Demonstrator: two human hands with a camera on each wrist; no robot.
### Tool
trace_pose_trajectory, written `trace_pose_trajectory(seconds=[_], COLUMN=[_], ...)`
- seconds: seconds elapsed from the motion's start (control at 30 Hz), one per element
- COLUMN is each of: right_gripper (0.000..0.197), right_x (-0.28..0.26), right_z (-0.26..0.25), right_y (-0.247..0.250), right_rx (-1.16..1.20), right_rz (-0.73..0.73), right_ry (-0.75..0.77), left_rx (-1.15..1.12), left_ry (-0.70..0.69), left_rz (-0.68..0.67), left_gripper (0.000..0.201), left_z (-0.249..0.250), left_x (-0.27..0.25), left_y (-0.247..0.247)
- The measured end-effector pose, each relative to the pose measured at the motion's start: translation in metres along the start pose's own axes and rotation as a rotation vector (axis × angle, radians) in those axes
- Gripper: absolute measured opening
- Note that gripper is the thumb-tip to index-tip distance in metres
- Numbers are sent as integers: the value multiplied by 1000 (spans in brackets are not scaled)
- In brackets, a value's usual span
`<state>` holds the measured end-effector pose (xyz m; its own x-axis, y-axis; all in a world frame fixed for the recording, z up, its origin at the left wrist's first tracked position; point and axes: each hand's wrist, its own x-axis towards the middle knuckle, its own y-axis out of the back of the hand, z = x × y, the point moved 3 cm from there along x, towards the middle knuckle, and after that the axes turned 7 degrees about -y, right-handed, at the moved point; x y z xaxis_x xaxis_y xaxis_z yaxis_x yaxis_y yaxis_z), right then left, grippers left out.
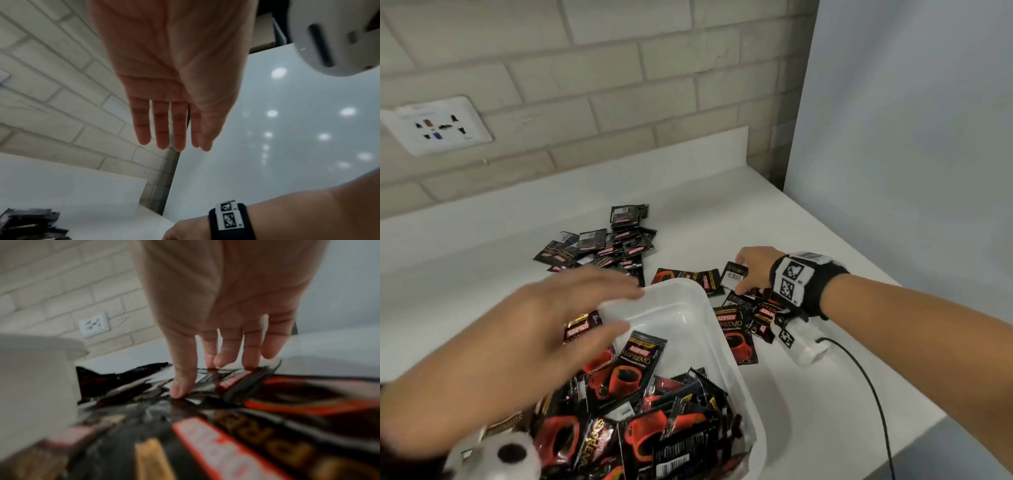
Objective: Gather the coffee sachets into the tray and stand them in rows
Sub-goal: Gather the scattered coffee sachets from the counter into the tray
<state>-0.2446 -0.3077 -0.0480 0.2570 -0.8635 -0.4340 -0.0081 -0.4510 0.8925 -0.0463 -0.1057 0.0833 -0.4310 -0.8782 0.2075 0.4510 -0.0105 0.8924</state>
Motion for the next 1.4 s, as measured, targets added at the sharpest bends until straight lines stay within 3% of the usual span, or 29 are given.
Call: trace_pose_trajectory(seconds=[0.07, 0.13, 0.17, 0.3, 0.4, 0.5, 0.6, 0.73, 0.9, 1.1, 1.27, 1.4], right_gripper=[68, 76, 76, 28, 18, 21, 30, 38, 47, 44, 63, 43], right_x=[5, 7, 8, 8, -5, -20, -26, -30, -21, -15, -18, -24], right_z=[2, 4, 5, 12, 26, 37, 38, 30, 33, 45, 54, 52], right_y=[1, 2, 2, 12, 31, 34, 19, 5, 1, -1, -5, -5], right_rx=[-3, -10, 2, 215, 276, 152, -165, -324, -350, -133, 34, -77], right_rz=[-9, -27, -38, -3, -28, -212, -295, -266, -177, -143, -214, -138], right_ry=[-40, -72, -65, 92, 197, 264, 345, 512, 571, 460, 333, 404], left_rx=[-67, -85, -16, 213, 325, 387, 386, 378, 475, 403, 390, 353], left_ry=[50, 183, 226, 285, 284, 265, 304, 369, 303, 199, 182, 177], left_rz=[9, -88, -135, -456, -613, -709, -807, -874, -927, -983, -1000, -1077], left_gripper=[31, 21, 25, 38, 42, 46, 54, 62, 68, 61, 51, 46], left_z=[-11, -24, -34, -66, -82, -91, -108, -119, -127, -109, -108, -111], left_x=[30, 59, 72, 130, 153, 171, 180, 187, 188, 200, 203, 204], left_y=[2, -4, -12, -53, -77, -93, -112, -125, -131, -148, -153, -157])
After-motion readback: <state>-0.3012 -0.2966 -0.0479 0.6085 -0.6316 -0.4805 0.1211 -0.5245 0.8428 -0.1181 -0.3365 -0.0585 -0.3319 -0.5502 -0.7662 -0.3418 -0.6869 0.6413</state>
